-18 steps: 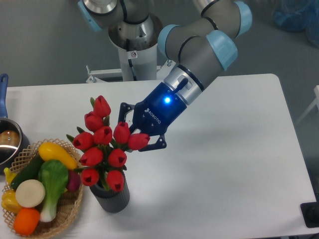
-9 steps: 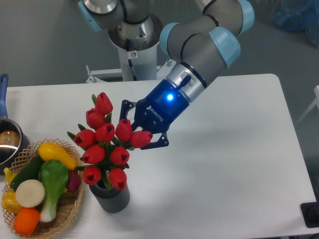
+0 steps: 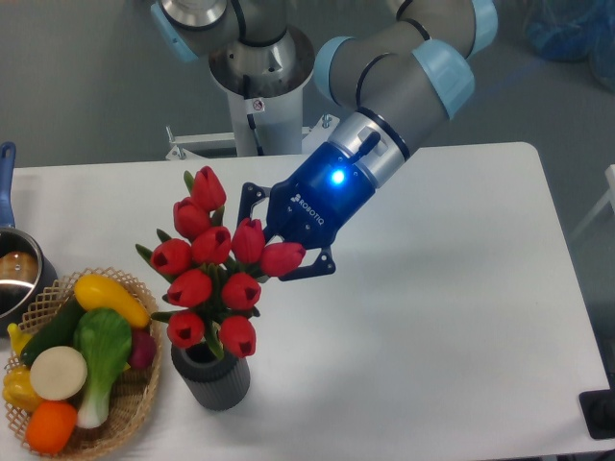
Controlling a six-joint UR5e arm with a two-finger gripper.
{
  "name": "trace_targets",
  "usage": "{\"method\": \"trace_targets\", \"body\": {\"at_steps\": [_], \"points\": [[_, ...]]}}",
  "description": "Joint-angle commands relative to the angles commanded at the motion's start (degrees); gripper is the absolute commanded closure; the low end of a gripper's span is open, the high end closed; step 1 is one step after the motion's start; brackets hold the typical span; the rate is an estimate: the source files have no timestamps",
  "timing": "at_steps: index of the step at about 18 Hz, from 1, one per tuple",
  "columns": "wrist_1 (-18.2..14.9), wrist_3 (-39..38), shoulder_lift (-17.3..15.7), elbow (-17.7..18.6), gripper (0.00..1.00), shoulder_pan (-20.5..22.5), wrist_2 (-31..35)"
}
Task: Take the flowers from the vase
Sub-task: 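Lift the tulip bunch up out of the black vase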
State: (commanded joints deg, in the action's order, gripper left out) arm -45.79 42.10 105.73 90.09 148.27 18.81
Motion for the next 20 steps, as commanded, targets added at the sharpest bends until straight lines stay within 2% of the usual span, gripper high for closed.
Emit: {"method": "trace_targets", "body": {"at_steps": [4,14,18,20], "points": [[0.0,-1.2,0.0,-1.3,0.89,0.5,-0.2],[0.1,-0.2,0.0,-1.8,0.89,3.8,-1.6],[-0.1,4.0,-1.4,-1.9,0.89,6.4,0.2],[-0.1,5.2,-1.9,-1.9,0.89,7.4,4.7]]}}
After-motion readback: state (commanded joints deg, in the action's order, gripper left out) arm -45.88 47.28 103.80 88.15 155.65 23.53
